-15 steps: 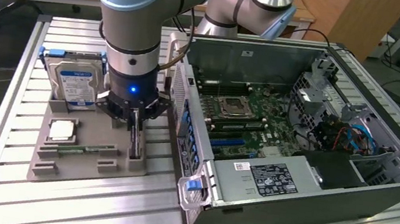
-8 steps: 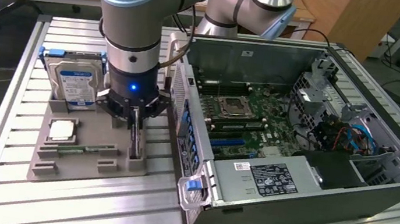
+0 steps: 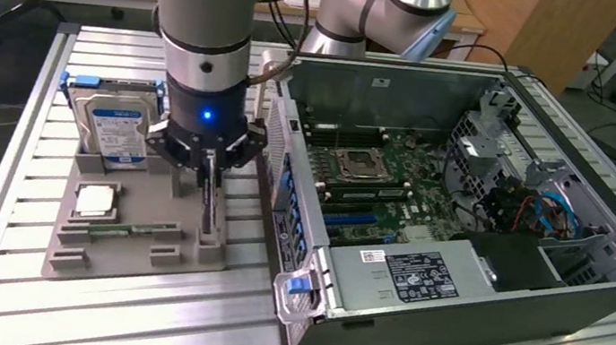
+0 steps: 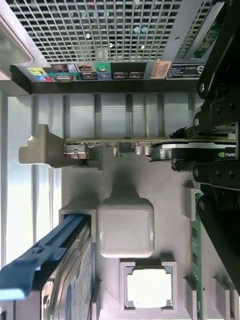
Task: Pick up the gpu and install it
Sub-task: 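Pick up the gpu and move the gpu toward the slot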
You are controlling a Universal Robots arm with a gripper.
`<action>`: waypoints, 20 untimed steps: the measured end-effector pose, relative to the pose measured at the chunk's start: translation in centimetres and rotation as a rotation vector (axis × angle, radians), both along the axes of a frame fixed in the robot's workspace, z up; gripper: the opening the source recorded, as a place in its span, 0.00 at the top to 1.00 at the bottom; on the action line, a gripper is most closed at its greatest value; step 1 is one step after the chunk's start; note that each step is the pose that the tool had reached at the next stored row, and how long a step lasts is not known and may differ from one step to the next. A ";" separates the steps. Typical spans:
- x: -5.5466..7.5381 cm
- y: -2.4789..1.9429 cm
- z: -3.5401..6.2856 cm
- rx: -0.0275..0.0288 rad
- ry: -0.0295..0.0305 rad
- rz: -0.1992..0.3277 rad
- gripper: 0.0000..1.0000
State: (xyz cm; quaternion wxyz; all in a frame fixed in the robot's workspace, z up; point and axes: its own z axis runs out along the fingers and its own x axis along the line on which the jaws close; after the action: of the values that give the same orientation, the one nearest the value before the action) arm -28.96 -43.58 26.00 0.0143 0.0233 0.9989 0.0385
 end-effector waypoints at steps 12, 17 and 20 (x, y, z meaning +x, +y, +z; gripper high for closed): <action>0.1 0.00 4.26 0.0001 -0.0001 0.000 0.73; 0.1 0.00 5.97 0.0000 0.0000 0.000 0.73; 0.1 0.00 6.80 0.0001 -0.0001 0.000 0.73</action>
State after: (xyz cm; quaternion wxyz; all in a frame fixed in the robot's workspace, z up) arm -28.86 -43.58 32.80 0.0143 0.0232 0.9989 0.0385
